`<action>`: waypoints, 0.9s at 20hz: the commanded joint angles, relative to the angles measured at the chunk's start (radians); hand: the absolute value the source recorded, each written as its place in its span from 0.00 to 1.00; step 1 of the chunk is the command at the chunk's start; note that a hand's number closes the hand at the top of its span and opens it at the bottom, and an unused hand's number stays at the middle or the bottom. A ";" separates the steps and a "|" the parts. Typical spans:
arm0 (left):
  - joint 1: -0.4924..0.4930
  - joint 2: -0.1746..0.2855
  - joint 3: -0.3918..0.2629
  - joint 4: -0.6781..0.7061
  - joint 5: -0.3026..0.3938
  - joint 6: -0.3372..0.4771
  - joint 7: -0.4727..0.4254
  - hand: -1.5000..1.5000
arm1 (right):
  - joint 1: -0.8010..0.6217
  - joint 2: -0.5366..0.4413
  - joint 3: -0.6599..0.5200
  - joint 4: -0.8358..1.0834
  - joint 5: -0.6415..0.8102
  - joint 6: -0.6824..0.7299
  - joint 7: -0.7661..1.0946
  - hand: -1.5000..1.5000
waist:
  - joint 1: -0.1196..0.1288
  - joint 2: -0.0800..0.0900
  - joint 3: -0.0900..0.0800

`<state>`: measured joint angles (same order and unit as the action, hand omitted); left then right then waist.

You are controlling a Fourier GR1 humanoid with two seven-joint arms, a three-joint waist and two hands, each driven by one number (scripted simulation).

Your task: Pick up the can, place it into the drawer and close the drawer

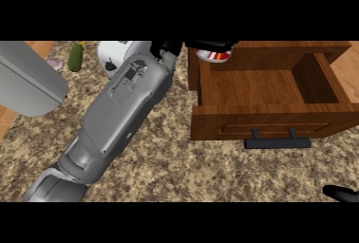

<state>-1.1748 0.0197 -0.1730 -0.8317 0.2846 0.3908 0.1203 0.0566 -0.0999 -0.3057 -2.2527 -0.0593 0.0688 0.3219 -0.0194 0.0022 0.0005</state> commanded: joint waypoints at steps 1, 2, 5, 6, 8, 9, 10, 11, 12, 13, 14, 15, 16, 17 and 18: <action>-0.140 -0.019 0.020 0.094 -0.002 0.034 0.054 1.00 | 0.017 -0.005 -0.030 0.003 -0.036 0.018 -0.031 0.00 | -0.009 0.001 0.001; -0.135 0.003 0.042 0.080 -0.001 -0.024 0.080 1.00 | 0.002 -0.028 -0.067 0.038 -0.053 0.021 -0.034 0.00 | 0.000 0.000 0.000; -0.215 -0.011 0.058 0.177 -0.012 0.000 0.063 1.00 | 0.054 0.042 0.042 -0.041 0.037 0.001 -0.027 0.00 | -0.007 0.002 0.000; -0.261 -0.019 0.003 0.195 0.046 0.046 0.087 1.00 | -0.023 -0.032 -0.023 -0.021 -0.038 0.014 0.031 0.00 | -0.025 0.004 0.001; -0.287 -0.019 0.034 0.266 0.011 0.017 0.055 1.00 | 0.023 -0.028 -0.059 0.032 -0.058 0.041 -0.045 0.00 | -0.024 0.006 0.001; -0.333 -0.019 0.007 0.248 0.050 0.044 0.118 1.00 | -0.036 -0.038 -0.038 0.026 -0.039 0.013 0.013 0.00 | -0.023 0.004 0.001; -0.330 -0.019 0.010 0.319 0.053 0.048 0.042 1.00 | -0.003 -0.032 -0.032 -0.039 -0.070 0.029 0.031 0.00 | -0.046 0.009 0.001; -0.359 -0.019 0.026 0.330 0.036 0.027 0.064 1.00 | -0.048 0.002 0.036 -0.037 0.029 -0.031 0.055 0.00 | -0.023 0.009 0.000; -0.345 -0.020 -0.021 0.356 0.074 0.059 0.030 1.00 | -0.042 -0.029 -0.013 -0.029 -0.039 0.003 0.048 0.00 | -0.049 0.012 0.001; -0.346 -0.020 -0.056 0.328 0.107 0.088 0.052 1.00 | -0.056 -0.065 -0.072 0.000 -0.094 0.022 0.035 0.00 | -0.051 0.008 0.002; -0.367 -0.020 -0.027 0.385 0.100 0.056 0.021 1.00 | -0.013 -0.019 -0.020 -0.021 -0.050 0.019 0.009 0.00 | -0.055 0.013 0.002; -0.397 -0.020 -0.067 0.374 0.112 0.089 0.071 1.00 | -0.087 -0.044 -0.007 0.023 -0.016 -0.008 0.055 0.00 | -0.044 0.011 0.002; -0.418 -0.020 -0.056 0.403 0.123 0.086 0.065 1.00 | -0.089 -0.025 0.018 -0.025 -0.008 -0.024 0.073 0.00 | -0.054 0.014 0.002; -0.463 -0.020 -0.050 0.409 0.111 0.100 0.075 1.00 | -0.032 -0.052 -0.035 -0.015 -0.074 0.033 0.039 0.00 | -0.062 0.012 0.003; -0.398 -0.020 -0.084 0.432 0.125 0.072 0.016 1.00 | -0.103 -0.049 0.002 0.002 -0.030 -0.006 0.072 0.00 | -0.059 0.018 0.002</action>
<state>-1.5580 0.0006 -0.2173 -0.4597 0.3824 0.4621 0.1699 -0.0015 -0.1371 -0.3183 -2.2609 -0.0968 0.0730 0.3677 -0.0693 0.0144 0.0023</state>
